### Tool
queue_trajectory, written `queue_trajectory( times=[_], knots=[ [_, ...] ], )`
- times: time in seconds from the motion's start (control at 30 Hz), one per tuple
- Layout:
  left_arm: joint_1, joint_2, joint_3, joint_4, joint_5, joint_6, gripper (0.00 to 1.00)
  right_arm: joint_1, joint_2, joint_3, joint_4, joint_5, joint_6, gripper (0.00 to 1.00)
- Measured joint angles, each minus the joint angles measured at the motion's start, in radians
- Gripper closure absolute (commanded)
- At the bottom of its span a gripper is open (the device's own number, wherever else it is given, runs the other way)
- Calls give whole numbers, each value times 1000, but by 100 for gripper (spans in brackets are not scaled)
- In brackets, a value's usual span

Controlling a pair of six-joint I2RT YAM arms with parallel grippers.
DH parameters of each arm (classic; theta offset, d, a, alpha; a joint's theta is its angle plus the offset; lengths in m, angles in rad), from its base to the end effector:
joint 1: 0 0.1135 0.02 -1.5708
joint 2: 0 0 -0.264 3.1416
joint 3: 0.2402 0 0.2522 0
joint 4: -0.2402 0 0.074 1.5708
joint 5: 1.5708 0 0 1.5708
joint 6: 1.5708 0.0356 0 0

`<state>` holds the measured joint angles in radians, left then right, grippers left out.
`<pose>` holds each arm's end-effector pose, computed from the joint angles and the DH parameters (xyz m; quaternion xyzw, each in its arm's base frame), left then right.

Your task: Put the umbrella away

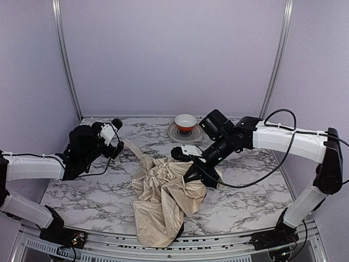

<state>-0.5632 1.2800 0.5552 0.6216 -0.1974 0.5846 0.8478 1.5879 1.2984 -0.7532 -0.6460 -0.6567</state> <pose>0.2369 -0.1413 0.2377 0.3458 0.6564 0.0803 0.6656 0.2010 0.2601 0.2766 -0.6860 0.6118 0.3286 0.2171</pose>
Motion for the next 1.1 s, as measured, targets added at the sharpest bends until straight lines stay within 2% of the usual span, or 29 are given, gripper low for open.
queue_trajectory(
  times=[0.17,0.3,0.5,0.63,0.73,0.8,0.9,0.93,1.1],
  knots=[
    [180,224,187,-7,-174,-89,1,0,-40,-5,-22,-48,-43,100],
    [304,347,292,-9,-279,-137,1,2,-160,-35,-18,-90,-69,100],
    [346,402,312,-27,-329,-163,1,3,-262,-46,-3,-122,-77,100],
    [301,289,198,-34,-201,-162,7,3,-229,-46,-3,-109,-73,100],
    [138,58,38,-51,-9,-87,5,3,-161,-43,-4,-100,-70,100],
    [-5,-118,-53,-56,187,-48,4,3,-109,-38,-10,-87,-68,100],
    [-103,-281,-106,-72,393,-45,3,3,-14,5,-28,-69,-65,98],
    [-120,-300,-110,-75,423,-47,3,3,28,43,-43,-67,-63,94],
    [-193,-296,-142,-106,510,-69,3,3,241,268,-73,-60,-57,57]
  ],
)
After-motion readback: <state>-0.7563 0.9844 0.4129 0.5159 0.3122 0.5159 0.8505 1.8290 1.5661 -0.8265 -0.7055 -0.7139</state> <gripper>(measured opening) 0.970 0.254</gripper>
